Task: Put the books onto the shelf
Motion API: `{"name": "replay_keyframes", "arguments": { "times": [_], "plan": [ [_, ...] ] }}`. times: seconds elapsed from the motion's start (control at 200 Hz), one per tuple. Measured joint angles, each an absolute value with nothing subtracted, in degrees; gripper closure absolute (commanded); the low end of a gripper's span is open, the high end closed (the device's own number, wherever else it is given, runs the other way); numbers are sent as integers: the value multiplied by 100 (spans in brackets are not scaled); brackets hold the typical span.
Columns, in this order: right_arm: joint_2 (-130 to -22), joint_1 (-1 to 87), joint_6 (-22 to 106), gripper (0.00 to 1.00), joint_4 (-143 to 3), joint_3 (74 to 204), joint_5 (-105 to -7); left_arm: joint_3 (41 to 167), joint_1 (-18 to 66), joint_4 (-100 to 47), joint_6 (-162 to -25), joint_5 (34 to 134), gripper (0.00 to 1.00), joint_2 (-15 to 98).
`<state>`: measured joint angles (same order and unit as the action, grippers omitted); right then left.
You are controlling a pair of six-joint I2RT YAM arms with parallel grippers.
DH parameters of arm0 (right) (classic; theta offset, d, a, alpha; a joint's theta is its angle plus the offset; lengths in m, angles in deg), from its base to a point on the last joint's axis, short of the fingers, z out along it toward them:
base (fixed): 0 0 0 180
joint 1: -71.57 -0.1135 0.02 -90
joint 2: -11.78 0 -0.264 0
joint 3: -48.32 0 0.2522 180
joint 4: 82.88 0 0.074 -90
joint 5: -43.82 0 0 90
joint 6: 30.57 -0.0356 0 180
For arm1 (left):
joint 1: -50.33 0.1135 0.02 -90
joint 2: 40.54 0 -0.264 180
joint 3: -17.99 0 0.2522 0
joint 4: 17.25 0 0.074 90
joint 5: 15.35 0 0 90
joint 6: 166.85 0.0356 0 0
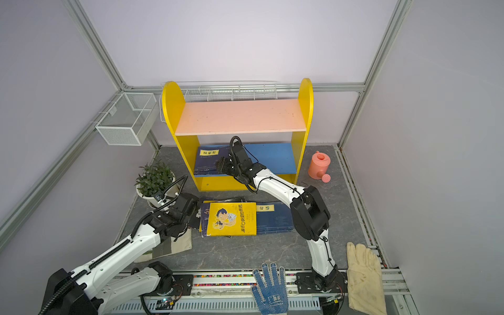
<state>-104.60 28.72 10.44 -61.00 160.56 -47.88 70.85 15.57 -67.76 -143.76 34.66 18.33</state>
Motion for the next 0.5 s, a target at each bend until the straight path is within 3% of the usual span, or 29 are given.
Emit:
{"name": "replay_keyframes", "arguments": {
  "times": [0.39,0.5],
  "plan": [
    [-10370,3191,1269,35,-5578,15962,-4600,7085,1557,-6726,-14365,3464,13,1831],
    [-10370,3224,1409,39,-5512,15929,-4554,7085,1557,-6702,-14368,3464,13,1831]
  ]
}}
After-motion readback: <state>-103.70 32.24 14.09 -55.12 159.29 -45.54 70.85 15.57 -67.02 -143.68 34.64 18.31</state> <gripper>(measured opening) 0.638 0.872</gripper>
